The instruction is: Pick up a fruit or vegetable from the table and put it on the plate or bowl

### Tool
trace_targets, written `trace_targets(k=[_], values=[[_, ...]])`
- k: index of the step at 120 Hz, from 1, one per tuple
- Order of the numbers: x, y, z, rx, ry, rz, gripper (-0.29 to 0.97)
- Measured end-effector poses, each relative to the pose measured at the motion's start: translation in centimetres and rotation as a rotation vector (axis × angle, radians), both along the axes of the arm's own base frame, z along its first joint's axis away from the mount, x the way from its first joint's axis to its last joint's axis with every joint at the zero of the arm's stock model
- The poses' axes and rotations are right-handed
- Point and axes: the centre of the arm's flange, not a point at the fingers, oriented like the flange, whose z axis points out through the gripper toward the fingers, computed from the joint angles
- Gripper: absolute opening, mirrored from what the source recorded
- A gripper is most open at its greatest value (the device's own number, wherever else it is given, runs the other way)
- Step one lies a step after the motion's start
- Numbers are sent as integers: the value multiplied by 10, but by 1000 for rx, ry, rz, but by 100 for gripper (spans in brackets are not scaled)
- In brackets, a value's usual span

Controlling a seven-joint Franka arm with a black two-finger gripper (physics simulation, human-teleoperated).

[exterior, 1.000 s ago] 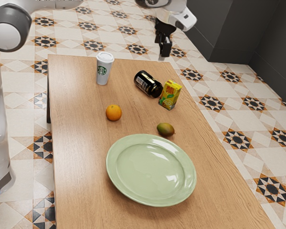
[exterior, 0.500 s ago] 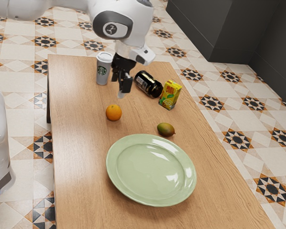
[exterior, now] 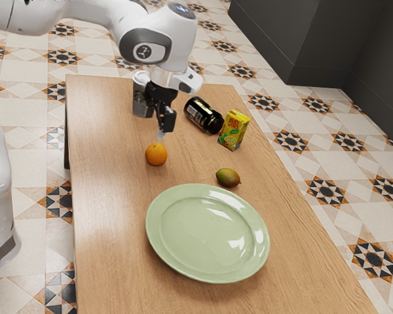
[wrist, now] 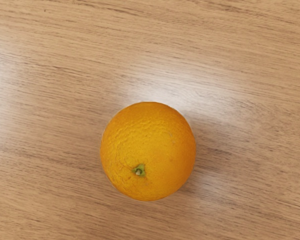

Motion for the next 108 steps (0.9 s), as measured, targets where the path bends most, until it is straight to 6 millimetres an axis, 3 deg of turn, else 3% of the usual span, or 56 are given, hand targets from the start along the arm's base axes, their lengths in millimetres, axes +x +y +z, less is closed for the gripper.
trace_targets(k=[16,31,108], values=[[7,6,-12,-10,3,7,68],[0,3,-32,-29,22,7,68],[1,-4,-66,-41,-51,3,68]])
